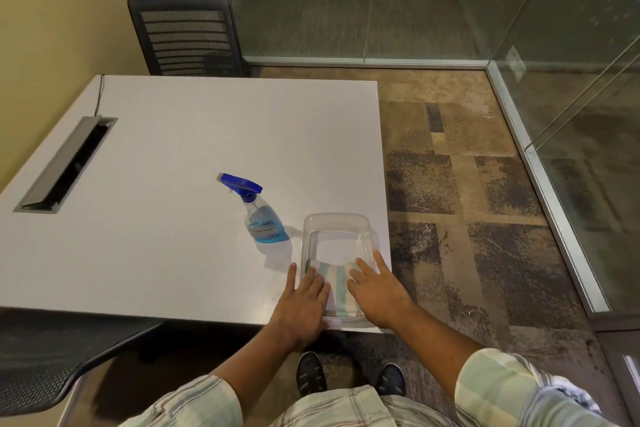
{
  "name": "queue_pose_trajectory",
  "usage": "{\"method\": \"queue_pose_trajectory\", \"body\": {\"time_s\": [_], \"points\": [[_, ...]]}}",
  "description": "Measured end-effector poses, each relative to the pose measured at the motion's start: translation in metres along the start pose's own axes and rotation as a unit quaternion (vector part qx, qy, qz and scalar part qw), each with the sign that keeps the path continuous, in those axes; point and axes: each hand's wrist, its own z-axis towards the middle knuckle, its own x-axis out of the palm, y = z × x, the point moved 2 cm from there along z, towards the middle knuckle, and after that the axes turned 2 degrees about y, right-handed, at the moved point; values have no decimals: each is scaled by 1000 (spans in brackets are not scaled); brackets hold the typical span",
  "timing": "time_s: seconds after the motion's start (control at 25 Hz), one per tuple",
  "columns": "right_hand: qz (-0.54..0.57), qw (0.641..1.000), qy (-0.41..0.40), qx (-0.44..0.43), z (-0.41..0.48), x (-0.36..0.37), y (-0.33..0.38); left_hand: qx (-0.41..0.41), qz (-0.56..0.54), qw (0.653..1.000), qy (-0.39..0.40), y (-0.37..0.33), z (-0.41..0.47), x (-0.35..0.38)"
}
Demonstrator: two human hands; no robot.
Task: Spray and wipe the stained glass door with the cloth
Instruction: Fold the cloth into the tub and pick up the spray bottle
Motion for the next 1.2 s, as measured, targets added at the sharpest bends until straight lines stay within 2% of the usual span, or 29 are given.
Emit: {"method": "queue_pose_trajectory", "body": {"time_s": [0.12, 0.2, 0.28, 0.36, 0.44, 0.48, 0.6, 0.76, 0.88, 0.96, 1.2], "points": [[71, 997, -36, 23, -4, -6, -1, 14, -88, 994, -56, 5, -8, -1], [127, 989, -63, 45, -5, -14, -1, -10, -201, 969, -143, 14, -18, -3], [192, 974, -95, 71, -2, -28, 0, -82, -342, 901, -255, 30, -28, -4], [265, 952, -121, 94, 7, -48, 3, -193, -452, 807, -327, 50, -30, -9], [338, 924, -140, 110, 20, -72, 7, -284, -505, 743, -336, 76, -26, -21], [367, 912, -148, 111, 30, -85, 11, -301, -517, 731, -328, 90, -23, -28], [418, 886, -169, 110, 65, -120, 24, -273, -533, 740, -305, 127, -12, -50], [434, 883, -148, 101, 119, -156, 43, -223, -565, 745, -276, 161, 4, -69], [442, 883, -125, 93, 147, -166, 58, -186, -546, 782, -238, 174, 14, -74], [450, 880, -108, 102, 157, -166, 67, -179, -517, 802, -240, 174, 14, -74], [446, 882, -110, 102, 169, -165, 73, -170, -480, 826, -243, 183, 11, -68]]}}
